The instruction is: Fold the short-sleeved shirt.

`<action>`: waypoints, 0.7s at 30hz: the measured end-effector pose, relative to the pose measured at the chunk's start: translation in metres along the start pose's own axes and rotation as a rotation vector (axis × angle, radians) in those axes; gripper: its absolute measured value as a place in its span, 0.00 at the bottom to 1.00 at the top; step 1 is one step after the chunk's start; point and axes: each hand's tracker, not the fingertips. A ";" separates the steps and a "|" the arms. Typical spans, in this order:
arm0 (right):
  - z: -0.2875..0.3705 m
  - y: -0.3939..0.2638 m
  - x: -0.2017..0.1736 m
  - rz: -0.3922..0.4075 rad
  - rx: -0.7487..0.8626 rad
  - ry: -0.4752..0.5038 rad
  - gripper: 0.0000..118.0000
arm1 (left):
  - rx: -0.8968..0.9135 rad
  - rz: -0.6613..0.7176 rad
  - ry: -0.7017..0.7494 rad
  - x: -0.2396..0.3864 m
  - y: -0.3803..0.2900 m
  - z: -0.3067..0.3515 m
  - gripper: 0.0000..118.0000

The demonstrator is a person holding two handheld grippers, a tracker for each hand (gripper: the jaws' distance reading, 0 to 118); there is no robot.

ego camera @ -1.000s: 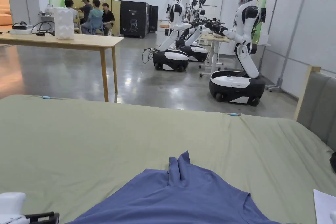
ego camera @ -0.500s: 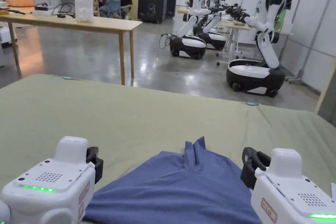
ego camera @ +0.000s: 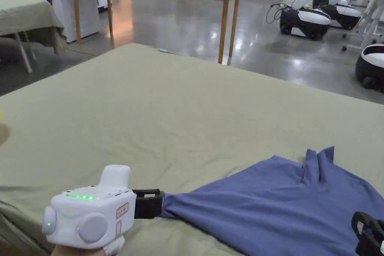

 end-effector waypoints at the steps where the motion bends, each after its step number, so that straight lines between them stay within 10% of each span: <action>1: -0.004 -0.001 0.000 0.001 -0.011 0.000 0.01 | 0.010 -0.019 -0.012 0.004 0.001 -0.009 0.99; 8: -0.019 -0.002 0.013 0.001 -0.064 -0.032 0.01 | -0.136 -0.062 -0.064 0.032 0.016 -0.068 0.76; 12: -0.030 0.006 0.047 -0.054 -0.089 -0.103 0.01 | -0.149 -0.099 -0.040 0.037 0.008 -0.079 0.39; 13: -0.036 0.010 0.057 -0.063 -0.100 -0.118 0.01 | -0.137 -0.082 -0.055 0.035 0.012 -0.072 0.00; 18: -0.102 0.050 0.112 -0.008 -0.209 -0.201 0.02 | -0.062 -0.113 -0.116 0.048 0.028 -0.039 0.00; 21: -0.178 0.061 0.154 -0.001 -0.310 -0.225 0.83 | -0.035 -0.129 -0.124 0.074 0.033 -0.022 0.00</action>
